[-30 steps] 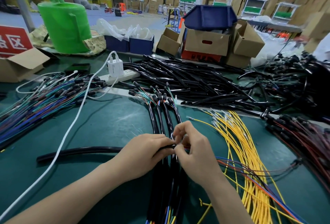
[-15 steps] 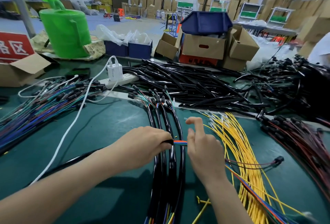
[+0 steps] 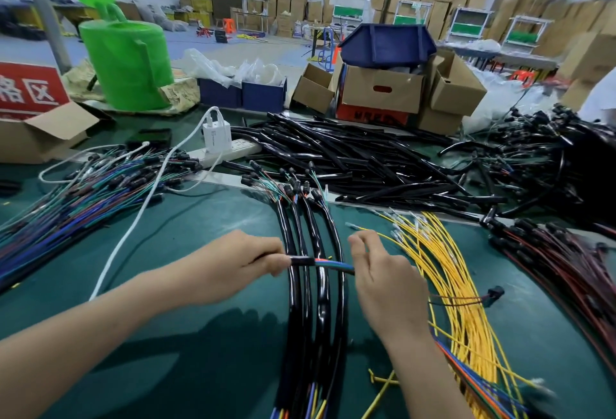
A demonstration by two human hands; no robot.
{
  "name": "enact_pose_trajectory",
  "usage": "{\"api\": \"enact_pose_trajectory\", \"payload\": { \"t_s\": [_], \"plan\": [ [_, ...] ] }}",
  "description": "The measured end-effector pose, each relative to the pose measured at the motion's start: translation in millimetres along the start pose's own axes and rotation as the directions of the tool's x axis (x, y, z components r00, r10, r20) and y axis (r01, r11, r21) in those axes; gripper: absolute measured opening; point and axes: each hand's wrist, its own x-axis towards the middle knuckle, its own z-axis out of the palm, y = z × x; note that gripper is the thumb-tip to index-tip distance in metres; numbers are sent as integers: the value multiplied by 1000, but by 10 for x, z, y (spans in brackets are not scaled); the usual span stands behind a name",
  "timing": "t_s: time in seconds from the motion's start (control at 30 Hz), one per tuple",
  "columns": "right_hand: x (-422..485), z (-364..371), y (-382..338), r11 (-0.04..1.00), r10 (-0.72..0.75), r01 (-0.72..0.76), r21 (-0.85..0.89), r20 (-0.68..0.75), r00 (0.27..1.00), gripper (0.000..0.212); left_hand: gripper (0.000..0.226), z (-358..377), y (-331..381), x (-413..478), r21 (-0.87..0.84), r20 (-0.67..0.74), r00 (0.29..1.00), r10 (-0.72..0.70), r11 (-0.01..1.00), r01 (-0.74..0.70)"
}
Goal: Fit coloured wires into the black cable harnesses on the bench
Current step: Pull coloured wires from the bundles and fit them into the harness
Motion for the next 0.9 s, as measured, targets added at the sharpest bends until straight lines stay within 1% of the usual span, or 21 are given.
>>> {"api": "enact_pose_trajectory", "payload": {
  "t_s": [0.07, 0.1, 0.17, 0.2, 0.33, 0.4, 0.43, 0.47, 0.53, 0.57, 0.6, 0.63, 0.67, 0.7, 0.73, 0.77, 0.8, 0.83, 0.87, 0.9],
  "plan": [
    [13, 9, 60, 994, 85, -86, -67, -5, 996, 42, 24, -114, -42, -2, 22, -13, 1000, -6, 1000, 7],
    [13, 11, 69, 991, 103, -103, -84, -7, 995, 33, 24, -149, -46, 9, 48, -3, 1000, 2, 999, -2],
    [17, 1, 73, 993, 93, -92, -78, 14, 996, 18, 23, -177, -24, 45, 121, 51, 998, 20, 992, -26],
    [23, -10, 70, 996, 73, -72, -55, 27, 997, 14, 24, -177, -5, 66, 146, 83, 996, 26, 989, -38],
    [44, -16, 20, 998, -31, 30, 55, 9, 999, 20, 27, -164, 158, 186, 192, 169, 985, 41, 979, -73],
    [18, 20, -50, 985, -115, 116, 127, -15, 993, 28, 26, -110, 291, 250, 256, 194, 976, 97, 955, -146],
    [8, 26, -77, 972, -132, 138, 192, -46, 990, 31, 25, -74, 359, 282, 282, 194, 971, 137, 941, -189],
    [3, 20, -87, 950, -123, 145, 277, -96, 988, 31, 27, -45, 417, 310, 293, 184, 968, 168, 931, -218],
    [8, -9, -61, 877, -73, 151, 456, -184, 980, 29, 28, -25, 496, 350, 281, 152, 970, 191, 932, -228],
    [9, -39, -38, 831, -56, 152, 535, -193, 980, 33, 28, -26, 523, 367, 285, 144, 971, 191, 931, -226],
    [5, -58, -21, 798, -56, 147, 584, -172, 984, 41, 27, -32, 538, 378, 311, 144, 972, 186, 924, -223],
    [2, -67, -22, 798, -70, 137, 586, -136, 988, 50, 28, -40, 541, 391, 356, 149, 973, 175, 909, -218],
    [3, -68, -35, 832, -87, 128, 539, -100, 991, 59, 27, -55, 538, 405, 420, 157, 974, 161, 882, -213],
    [5, -69, -49, 885, -99, 116, 450, -63, 993, 69, 26, -88, 522, 424, 492, 163, 974, 154, 844, -216],
    [5, -68, -52, 938, -100, 101, 332, -20, 995, 76, 24, -148, 494, 444, 558, 170, 974, 150, 800, -220],
    [6, -60, -33, 979, -89, 82, 187, 27, 996, 76, 24, -251, 443, 473, 608, 163, 977, 138, 766, -210],
    [7, -52, 6, 998, -58, 55, 42, 65, 996, 69, 26, -390, 386, 502, 638, 128, 985, 120, 750, -174],
    [19, -51, 44, 998, -8, 14, -64, 85, 996, 58, 30, -561, 323, 523, 660, 72, 992, 105, 740, -127],
    [32, -54, 75, 993, 38, -29, -116, 78, 996, 47, 33, -742, 256, 529, 672, 12, 994, 110, 736, -89],
    [40, -57, 90, 991, 61, -56, -120, 40, 997, 38, 34, -912, 203, 517, 670, -38, 990, 134, 739, -74]
  ]
}}
